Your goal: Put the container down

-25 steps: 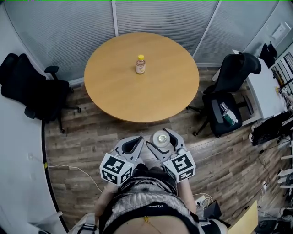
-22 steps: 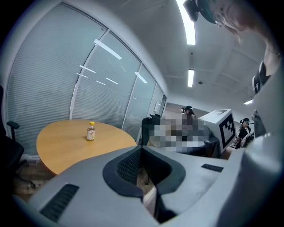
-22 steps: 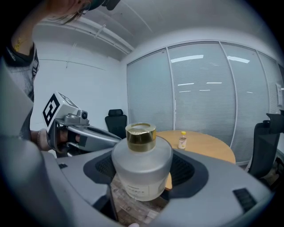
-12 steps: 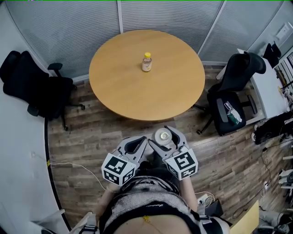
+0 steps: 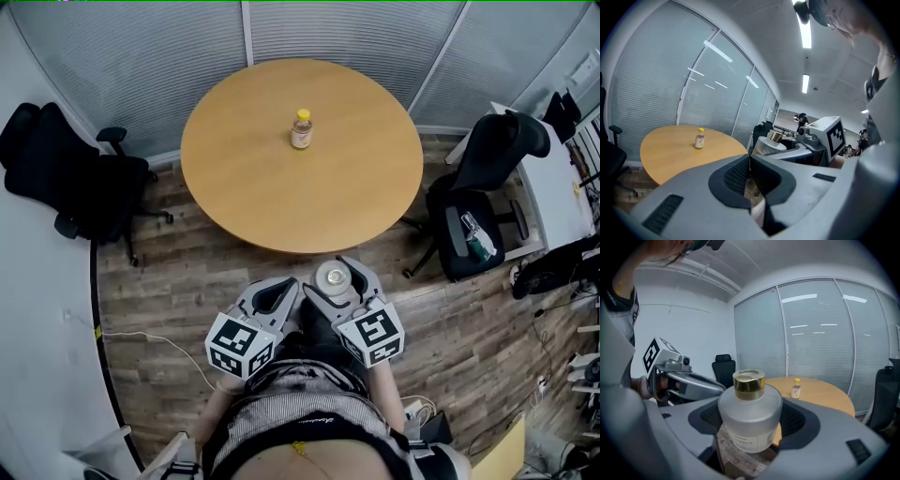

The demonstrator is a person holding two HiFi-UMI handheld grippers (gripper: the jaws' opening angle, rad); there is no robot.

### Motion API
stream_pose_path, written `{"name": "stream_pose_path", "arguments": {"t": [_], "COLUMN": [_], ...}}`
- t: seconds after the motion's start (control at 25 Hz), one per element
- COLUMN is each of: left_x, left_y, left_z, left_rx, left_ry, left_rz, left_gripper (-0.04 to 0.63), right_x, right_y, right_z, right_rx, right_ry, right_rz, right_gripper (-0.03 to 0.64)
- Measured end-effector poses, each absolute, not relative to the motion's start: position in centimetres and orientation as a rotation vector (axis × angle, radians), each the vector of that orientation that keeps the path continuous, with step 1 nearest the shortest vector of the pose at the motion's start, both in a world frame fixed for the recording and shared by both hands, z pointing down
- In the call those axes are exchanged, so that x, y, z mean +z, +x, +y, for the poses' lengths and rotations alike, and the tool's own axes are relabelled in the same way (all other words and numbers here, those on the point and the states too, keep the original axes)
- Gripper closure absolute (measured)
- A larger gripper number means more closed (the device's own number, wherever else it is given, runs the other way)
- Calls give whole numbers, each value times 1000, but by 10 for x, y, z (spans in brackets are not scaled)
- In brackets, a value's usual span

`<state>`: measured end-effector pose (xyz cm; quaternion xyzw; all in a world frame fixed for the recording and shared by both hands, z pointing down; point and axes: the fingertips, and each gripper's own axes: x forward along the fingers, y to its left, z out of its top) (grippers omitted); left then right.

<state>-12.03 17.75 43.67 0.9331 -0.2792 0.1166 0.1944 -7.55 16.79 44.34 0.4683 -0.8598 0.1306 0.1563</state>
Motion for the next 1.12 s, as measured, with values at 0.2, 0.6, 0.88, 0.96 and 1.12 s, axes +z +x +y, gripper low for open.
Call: {"name": "stream_pose_path", "arguments": {"t": [0.2, 0.6, 0.88, 0.96, 1.12], "left_x": [437, 431, 430, 429, 427], "left_y": [-113, -86, -71, -64, -53], "left_z": [149, 91, 59, 52, 43], "left_rx": [334, 322, 319, 320, 325], "left_ry": [2615, 2612, 2595, 2595, 2593], "left_rz": [-797, -838, -876, -881, -895], "left_gripper": [574, 574, 574, 574, 574], "right_x": [442, 437, 434, 433, 435], "right_y": [-70, -47, -34, -29, -17], "right_z": [140, 83, 52, 45, 36], "right_rx": [370, 357, 345, 344, 335], "right_ry": [1323, 1272, 1237, 1230, 1216], "right_rz": [-2472, -2496, -2519, -2521, -2521], "right_gripper": [268, 268, 268, 268, 268]}}
